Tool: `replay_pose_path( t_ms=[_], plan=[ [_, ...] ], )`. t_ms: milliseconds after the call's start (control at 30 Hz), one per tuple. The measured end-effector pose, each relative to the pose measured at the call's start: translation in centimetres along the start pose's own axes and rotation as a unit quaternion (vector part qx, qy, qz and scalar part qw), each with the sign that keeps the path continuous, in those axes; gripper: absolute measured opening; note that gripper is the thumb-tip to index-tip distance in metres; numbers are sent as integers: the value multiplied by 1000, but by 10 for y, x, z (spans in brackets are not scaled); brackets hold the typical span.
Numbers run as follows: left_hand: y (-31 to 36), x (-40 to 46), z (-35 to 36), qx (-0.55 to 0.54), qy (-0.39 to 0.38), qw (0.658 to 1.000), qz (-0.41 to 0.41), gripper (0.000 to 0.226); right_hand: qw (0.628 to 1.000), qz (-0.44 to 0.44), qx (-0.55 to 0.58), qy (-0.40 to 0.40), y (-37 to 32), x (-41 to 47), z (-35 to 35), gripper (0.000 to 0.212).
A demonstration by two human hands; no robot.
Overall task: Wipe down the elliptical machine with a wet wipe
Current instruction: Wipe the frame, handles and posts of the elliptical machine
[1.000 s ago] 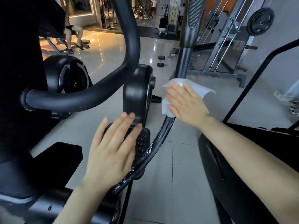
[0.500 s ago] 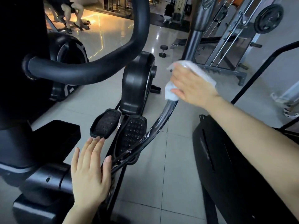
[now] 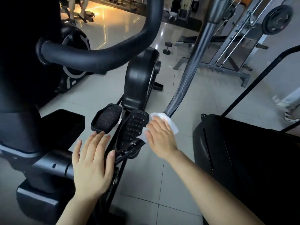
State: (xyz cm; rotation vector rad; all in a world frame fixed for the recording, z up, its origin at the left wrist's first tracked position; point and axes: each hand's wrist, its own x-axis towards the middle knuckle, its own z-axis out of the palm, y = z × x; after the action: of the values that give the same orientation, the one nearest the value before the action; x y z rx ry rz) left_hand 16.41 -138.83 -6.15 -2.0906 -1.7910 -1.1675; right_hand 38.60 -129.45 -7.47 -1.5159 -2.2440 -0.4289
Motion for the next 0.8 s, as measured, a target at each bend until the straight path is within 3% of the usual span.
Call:
replay_pose_path(
  t_ms=[133,267,400,500,567,700,800],
  plan=[
    [2,0,0,-3,-4,1000,-5,44,986,-144,-67,-53,33,6,-13,35],
    [-1,-2,-4,-19,-5,1000,2,46,981,-91,-167,-33,67,23,-32,34],
    [-14,-9,-6,29,-4,999,-38,48,997,-19,-25,-63,12,-1,-18,40],
    [-18,-9,-5,35,-10,998,-47,50,982,15,144,-117,-55,-15,-9,43],
    [-17,-9,-6,33,-12,998,-43,49,976,-2,173,-131,-69,-20,-9,44],
    [-19,-11,-6,38,-24,998,-42,49,985,-87,73,-129,-21,-7,-16,34],
    [-24,-14,-7,62,-37,995,-63,51,994,-44,-55,-82,29,13,-28,32]
  ],
)
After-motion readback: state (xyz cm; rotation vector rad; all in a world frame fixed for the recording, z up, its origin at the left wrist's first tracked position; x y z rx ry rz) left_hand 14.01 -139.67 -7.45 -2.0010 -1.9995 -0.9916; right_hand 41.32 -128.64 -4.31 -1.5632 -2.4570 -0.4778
